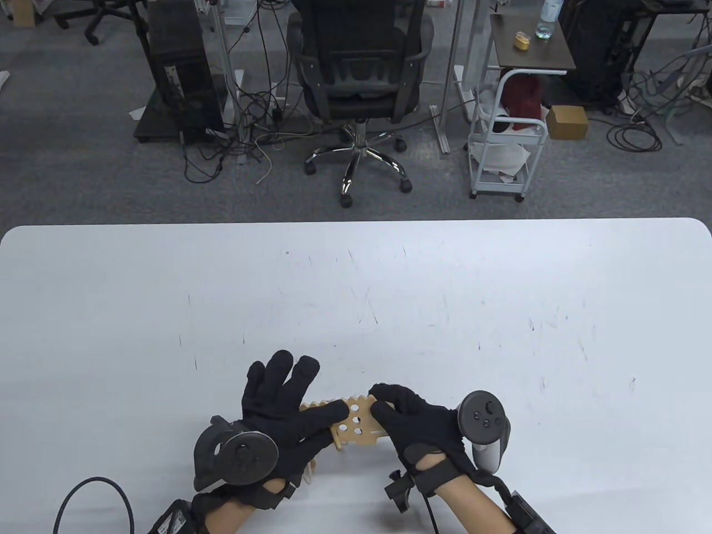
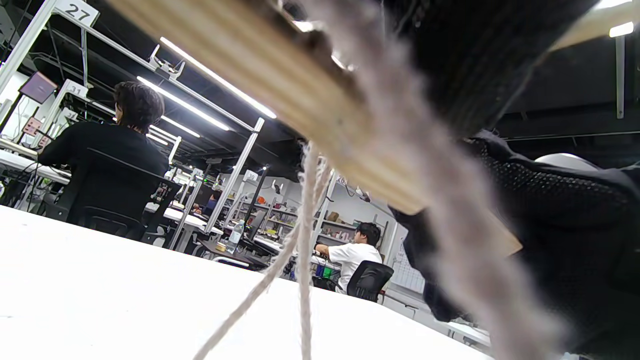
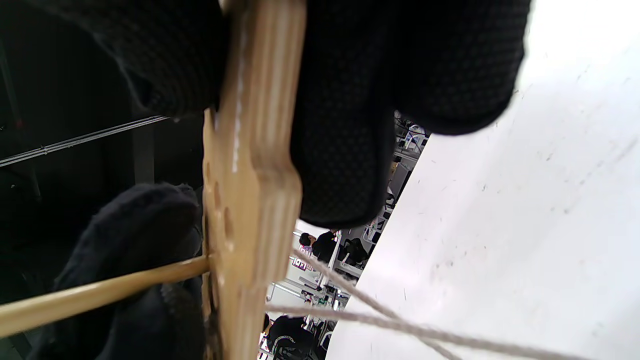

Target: Thread rope through all holes on crocodile lacing toy

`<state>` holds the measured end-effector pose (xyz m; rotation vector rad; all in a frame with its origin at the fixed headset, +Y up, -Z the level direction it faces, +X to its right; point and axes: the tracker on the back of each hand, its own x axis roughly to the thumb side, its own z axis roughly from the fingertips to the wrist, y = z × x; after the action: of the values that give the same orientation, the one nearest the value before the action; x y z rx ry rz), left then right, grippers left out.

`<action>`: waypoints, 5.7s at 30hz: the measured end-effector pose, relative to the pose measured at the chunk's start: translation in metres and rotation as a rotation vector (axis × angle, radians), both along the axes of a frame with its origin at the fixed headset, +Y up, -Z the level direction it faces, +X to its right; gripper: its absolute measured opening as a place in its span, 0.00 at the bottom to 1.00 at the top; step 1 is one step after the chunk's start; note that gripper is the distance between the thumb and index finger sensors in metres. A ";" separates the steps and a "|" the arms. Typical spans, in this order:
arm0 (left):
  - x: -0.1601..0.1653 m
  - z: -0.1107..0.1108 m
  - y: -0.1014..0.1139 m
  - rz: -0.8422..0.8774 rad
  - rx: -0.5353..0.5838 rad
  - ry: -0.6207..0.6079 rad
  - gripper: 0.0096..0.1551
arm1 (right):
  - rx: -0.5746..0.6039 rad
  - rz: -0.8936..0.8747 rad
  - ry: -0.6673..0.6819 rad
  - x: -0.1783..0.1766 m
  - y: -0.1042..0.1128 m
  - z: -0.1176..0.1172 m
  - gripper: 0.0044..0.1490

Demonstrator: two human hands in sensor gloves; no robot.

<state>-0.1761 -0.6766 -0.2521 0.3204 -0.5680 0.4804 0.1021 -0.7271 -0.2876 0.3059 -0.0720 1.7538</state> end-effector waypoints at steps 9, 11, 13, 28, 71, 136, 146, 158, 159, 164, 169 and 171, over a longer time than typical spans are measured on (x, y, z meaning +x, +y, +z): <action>0.000 -0.001 0.000 0.028 -0.035 -0.032 0.23 | -0.013 0.012 -0.003 0.001 -0.003 -0.002 0.29; -0.001 -0.001 0.001 0.043 -0.028 -0.034 0.23 | -0.020 0.008 -0.013 0.003 -0.004 -0.003 0.29; -0.001 0.000 0.002 0.045 -0.024 -0.032 0.23 | -0.022 0.003 -0.018 0.005 -0.004 -0.004 0.29; -0.015 -0.006 0.007 0.088 -0.018 0.018 0.24 | -0.034 -0.018 -0.084 0.019 -0.003 -0.010 0.29; -0.074 -0.020 0.024 0.260 0.015 0.214 0.24 | -0.136 -0.081 -0.316 0.079 -0.012 -0.039 0.29; -0.102 -0.032 0.018 0.339 -0.002 0.298 0.28 | -0.086 -0.003 -0.437 0.105 -0.011 -0.053 0.29; -0.078 -0.038 0.006 0.233 -0.080 0.195 0.32 | -0.043 0.036 -0.360 0.082 -0.005 -0.044 0.29; -0.047 -0.039 -0.006 0.138 -0.211 0.034 0.36 | -0.008 0.056 -0.302 0.065 0.000 -0.036 0.29; -0.044 -0.038 -0.007 0.129 -0.215 0.026 0.36 | -0.003 0.059 -0.297 0.064 0.000 -0.035 0.29; -0.035 -0.036 -0.009 0.099 -0.223 -0.003 0.32 | 0.013 0.067 -0.280 0.059 0.002 -0.032 0.29; -0.028 -0.033 -0.011 0.097 -0.222 -0.032 0.28 | 0.026 0.071 -0.261 0.053 0.004 -0.028 0.29; -0.026 -0.032 -0.011 0.098 -0.216 -0.041 0.27 | 0.033 0.075 -0.253 0.050 0.004 -0.026 0.29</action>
<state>-0.2018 -0.6880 -0.2839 0.1328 -0.5366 0.6385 0.1520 -0.7228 -0.3140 0.1099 -0.2747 1.8596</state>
